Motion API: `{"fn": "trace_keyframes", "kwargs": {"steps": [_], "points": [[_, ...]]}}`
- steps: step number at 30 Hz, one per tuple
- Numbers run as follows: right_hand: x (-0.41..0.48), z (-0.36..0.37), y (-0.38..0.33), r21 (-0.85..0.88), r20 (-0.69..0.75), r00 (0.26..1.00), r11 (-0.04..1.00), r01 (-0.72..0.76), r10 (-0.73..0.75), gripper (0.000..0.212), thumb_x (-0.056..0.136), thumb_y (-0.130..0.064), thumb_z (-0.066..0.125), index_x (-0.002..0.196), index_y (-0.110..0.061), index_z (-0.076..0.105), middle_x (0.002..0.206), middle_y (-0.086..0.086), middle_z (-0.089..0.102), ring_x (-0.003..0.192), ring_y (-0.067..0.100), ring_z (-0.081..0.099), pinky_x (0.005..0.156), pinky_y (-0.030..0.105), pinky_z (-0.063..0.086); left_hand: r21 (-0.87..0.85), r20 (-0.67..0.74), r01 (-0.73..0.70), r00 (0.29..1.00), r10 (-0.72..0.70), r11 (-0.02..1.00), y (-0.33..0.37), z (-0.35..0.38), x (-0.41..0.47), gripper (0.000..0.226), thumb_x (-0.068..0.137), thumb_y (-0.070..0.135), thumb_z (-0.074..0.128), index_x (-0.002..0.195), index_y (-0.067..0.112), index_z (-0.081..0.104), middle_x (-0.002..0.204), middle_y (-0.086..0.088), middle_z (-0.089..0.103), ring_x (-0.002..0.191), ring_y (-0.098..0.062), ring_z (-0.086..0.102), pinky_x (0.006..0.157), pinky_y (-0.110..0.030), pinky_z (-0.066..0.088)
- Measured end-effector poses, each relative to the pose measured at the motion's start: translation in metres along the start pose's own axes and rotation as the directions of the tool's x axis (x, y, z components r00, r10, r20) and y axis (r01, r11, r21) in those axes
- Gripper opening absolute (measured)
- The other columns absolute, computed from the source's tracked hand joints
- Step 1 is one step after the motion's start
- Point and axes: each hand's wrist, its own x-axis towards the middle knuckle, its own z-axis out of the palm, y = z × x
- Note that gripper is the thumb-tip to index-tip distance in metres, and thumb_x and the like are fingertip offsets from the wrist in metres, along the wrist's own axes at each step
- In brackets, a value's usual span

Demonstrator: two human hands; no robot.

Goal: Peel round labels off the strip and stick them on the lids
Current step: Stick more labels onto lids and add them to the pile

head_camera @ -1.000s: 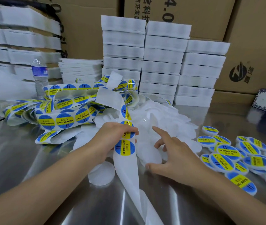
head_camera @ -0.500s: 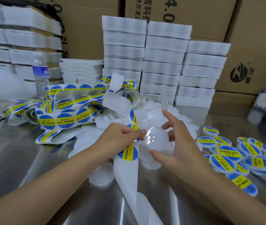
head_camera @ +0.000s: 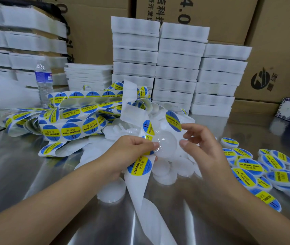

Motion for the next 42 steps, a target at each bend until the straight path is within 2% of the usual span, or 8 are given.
{"fn": "trace_keyframes", "kwargs": {"steps": [5, 8, 10, 15, 22, 26, 33, 42], "points": [[0.0069, -0.0032, -0.0050, 0.276, 0.003, 0.978, 0.940, -0.200, 0.207, 0.017, 0.070, -0.024, 0.053, 0.074, -0.022, 0.069, 0.068, -0.010, 0.056, 0.064, 0.008, 0.048, 0.069, 0.026, 0.042, -0.058, -0.013, 0.021, 1.000, -0.021, 0.998, 0.0032, 0.0004, -0.0030, 0.016, 0.081, 0.031, 0.071, 0.075, 0.017, 0.078, 0.080, -0.005, 0.076, 0.064, -0.013, 0.070, 0.056, -0.019, 0.052], [0.0083, -0.0022, -0.0074, 0.358, 0.012, 0.945, 0.881, -0.309, 0.326, 0.026, 0.082, -0.018, 0.054, 0.063, -0.018, 0.072, 0.066, -0.004, 0.053, 0.059, 0.010, 0.046, 0.064, 0.028, 0.043, -0.103, 0.001, 0.020, 1.000, -0.020, 0.994, 0.0043, 0.0004, -0.0044, 0.017, 0.080, 0.029, 0.071, 0.070, 0.017, 0.077, 0.077, -0.005, 0.076, 0.059, -0.012, 0.069, 0.052, -0.018, 0.050], [0.0081, -0.0019, -0.0071, 0.364, 0.014, 0.925, 0.860, -0.358, 0.380, 0.036, 0.090, -0.017, 0.047, 0.062, -0.017, 0.071, 0.066, -0.003, 0.051, 0.059, 0.011, 0.044, 0.065, 0.029, 0.042, -0.119, 0.015, 0.014, 1.000, -0.012, 0.993, 0.0050, 0.0003, -0.0048, 0.017, 0.079, 0.030, 0.072, 0.068, 0.018, 0.077, 0.074, -0.004, 0.075, 0.057, -0.010, 0.068, 0.051, -0.017, 0.049], [0.0080, -0.0020, -0.0060, 0.351, 0.057, 0.877, 0.813, -0.465, 0.477, 0.028, 0.089, -0.024, 0.047, 0.076, -0.014, 0.068, 0.068, -0.002, 0.048, 0.058, 0.012, 0.043, 0.064, 0.029, 0.041, -0.130, 0.027, 0.009, 1.000, -0.005, 0.991, 0.0053, -0.0001, -0.0042, 0.016, 0.077, 0.032, 0.071, 0.072, 0.017, 0.077, 0.073, -0.002, 0.075, 0.055, -0.009, 0.066, 0.050, -0.016, 0.049], [0.0082, -0.0014, -0.0026, 0.338, 0.111, 0.828, 0.763, -0.551, 0.549, 0.029, 0.087, -0.035, 0.050, 0.082, -0.013, 0.069, 0.069, -0.003, 0.049, 0.057, 0.011, 0.044, 0.060, 0.028, 0.042, -0.126, 0.023, 0.007, 1.000, -0.004, 0.992, 0.0061, 0.0005, -0.0049, 0.015, 0.076, 0.032, 0.071, 0.071, 0.019, 0.078, 0.073, -0.002, 0.074, 0.055, -0.008, 0.066, 0.050, -0.016, 0.048], [0.0076, -0.0018, -0.0024, 0.338, 0.136, 0.831, 0.763, -0.551, 0.540, 0.030, 0.075, -0.040, 0.056, 0.081, -0.014, 0.070, 0.070, -0.002, 0.050, 0.059, 0.011, 0.045, 0.059, 0.028, 0.043, -0.114, 0.028, 0.014, 1.000, -0.011, 0.993, 0.0068, 0.0009, -0.0048, 0.014, 0.077, 0.032, 0.071, 0.069, 0.022, 0.078, 0.074, -0.001, 0.075, 0.055, -0.008, 0.066, 0.050, -0.016, 0.049], [0.0070, -0.0009, -0.0037, 0.312, 0.131, 0.829, 0.771, -0.555, 0.544, 0.032, 0.086, -0.035, 0.051, 0.073, -0.018, 0.074, 0.070, -0.002, 0.051, 0.059, 0.011, 0.044, 0.058, 0.027, 0.043, -0.106, 0.035, 0.009, 0.999, -0.005, 0.994, 0.0063, -0.0001, -0.0046, 0.015, 0.080, 0.029, 0.071, 0.072, 0.019, 0.078, 0.074, -0.002, 0.075, 0.056, -0.008, 0.066, 0.051, -0.016, 0.049], [0.0066, -0.0001, -0.0039, 0.274, 0.108, 0.825, 0.782, -0.560, 0.554, 0.033, 0.087, -0.035, 0.053, 0.070, -0.019, 0.076, 0.070, -0.003, 0.052, 0.057, 0.010, 0.047, 0.053, 0.024, 0.044, -0.108, 0.015, -0.011, 1.000, 0.012, 0.994, 0.0066, -0.0001, -0.0039, 0.017, 0.081, 0.029, 0.070, 0.068, 0.021, 0.077, 0.073, -0.001, 0.075, 0.056, -0.006, 0.065, 0.049, -0.014, 0.047]]}}
